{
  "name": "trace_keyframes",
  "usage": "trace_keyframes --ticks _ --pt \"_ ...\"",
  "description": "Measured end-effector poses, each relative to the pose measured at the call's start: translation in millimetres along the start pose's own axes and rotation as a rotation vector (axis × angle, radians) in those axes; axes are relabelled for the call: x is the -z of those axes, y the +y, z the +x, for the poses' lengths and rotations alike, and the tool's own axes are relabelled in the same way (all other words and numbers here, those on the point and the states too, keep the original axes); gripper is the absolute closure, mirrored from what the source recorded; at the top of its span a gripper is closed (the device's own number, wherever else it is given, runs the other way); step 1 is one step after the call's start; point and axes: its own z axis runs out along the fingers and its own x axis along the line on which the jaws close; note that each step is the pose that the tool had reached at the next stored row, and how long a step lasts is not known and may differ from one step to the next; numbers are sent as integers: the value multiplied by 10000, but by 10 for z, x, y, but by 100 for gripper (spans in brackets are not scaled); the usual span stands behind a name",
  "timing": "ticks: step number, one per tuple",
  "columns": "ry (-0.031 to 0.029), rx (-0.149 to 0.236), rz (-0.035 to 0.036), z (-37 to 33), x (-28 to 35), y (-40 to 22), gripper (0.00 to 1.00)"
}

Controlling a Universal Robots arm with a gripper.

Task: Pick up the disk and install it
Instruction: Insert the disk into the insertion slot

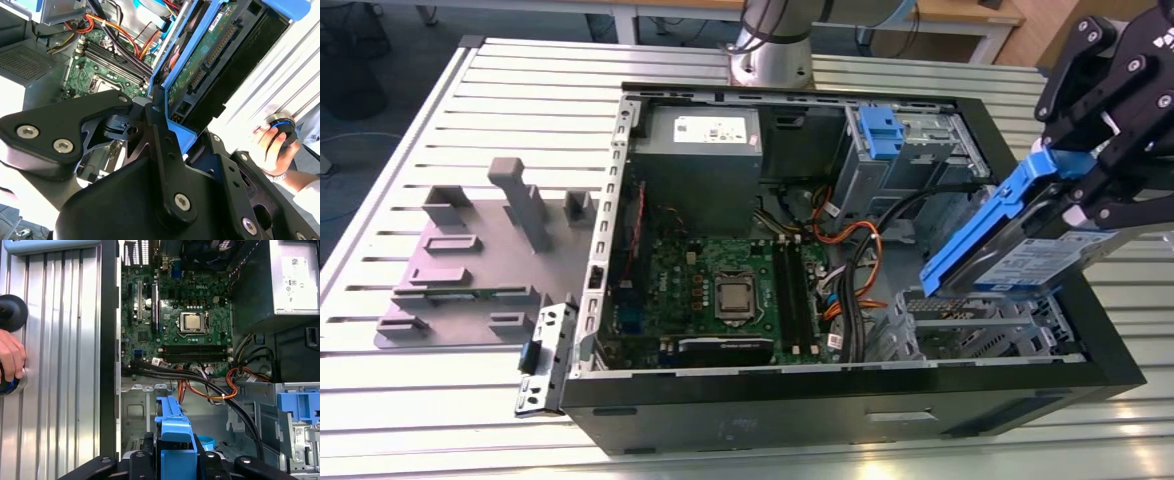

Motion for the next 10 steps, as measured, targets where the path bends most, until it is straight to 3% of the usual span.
trace_keyframes --ticks 10 --pt "5 158 -9 40 -67 30 63"
